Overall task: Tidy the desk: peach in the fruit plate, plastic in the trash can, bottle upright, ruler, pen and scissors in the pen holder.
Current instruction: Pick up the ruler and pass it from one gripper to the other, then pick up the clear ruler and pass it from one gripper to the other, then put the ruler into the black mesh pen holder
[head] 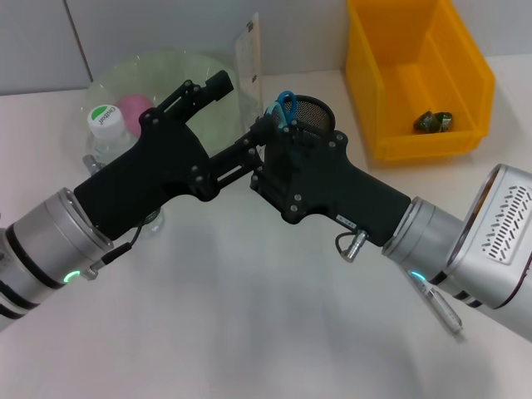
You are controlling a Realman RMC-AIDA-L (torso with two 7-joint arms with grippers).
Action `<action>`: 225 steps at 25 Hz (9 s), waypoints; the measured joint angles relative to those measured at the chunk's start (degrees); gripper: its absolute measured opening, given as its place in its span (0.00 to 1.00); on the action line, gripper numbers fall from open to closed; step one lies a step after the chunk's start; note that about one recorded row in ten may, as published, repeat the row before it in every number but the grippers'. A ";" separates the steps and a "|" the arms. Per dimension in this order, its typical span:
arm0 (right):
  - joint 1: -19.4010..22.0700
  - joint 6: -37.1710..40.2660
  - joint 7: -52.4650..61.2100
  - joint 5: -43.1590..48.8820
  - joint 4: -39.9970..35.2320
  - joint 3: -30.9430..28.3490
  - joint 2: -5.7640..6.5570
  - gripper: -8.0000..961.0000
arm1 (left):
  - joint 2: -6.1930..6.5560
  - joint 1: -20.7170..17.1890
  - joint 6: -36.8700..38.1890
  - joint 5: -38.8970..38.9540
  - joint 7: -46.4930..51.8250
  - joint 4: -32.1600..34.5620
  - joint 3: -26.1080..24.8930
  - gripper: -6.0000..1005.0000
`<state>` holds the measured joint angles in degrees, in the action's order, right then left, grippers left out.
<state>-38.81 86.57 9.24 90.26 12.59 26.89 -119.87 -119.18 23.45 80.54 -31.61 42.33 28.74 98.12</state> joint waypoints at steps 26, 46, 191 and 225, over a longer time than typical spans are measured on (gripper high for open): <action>-0.40 -0.18 -3.06 0.00 2.73 -1.42 0.00 0.41 | 0.00 -0.12 -3.11 5.34 -4.00 0.14 4.88 0.74; -0.20 -0.01 -3.49 0.49 2.55 -1.15 0.00 0.41 | 0.00 0.16 -2.72 5.84 -4.63 0.18 4.55 0.12; 6.83 -14.10 42.70 -18.75 -54.01 36.12 0.07 0.05 | 5.17 -8.41 7.61 -27.36 11.71 2.46 -13.29 0.64; 6.65 -20.10 47.57 -17.24 -51.95 40.16 0.61 0.09 | 4.74 -7.18 7.26 -30.01 13.40 2.47 -15.52 0.64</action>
<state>-32.16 66.47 56.81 73.02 -39.35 67.05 -119.26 -114.43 16.27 87.79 -61.62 55.73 31.20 82.61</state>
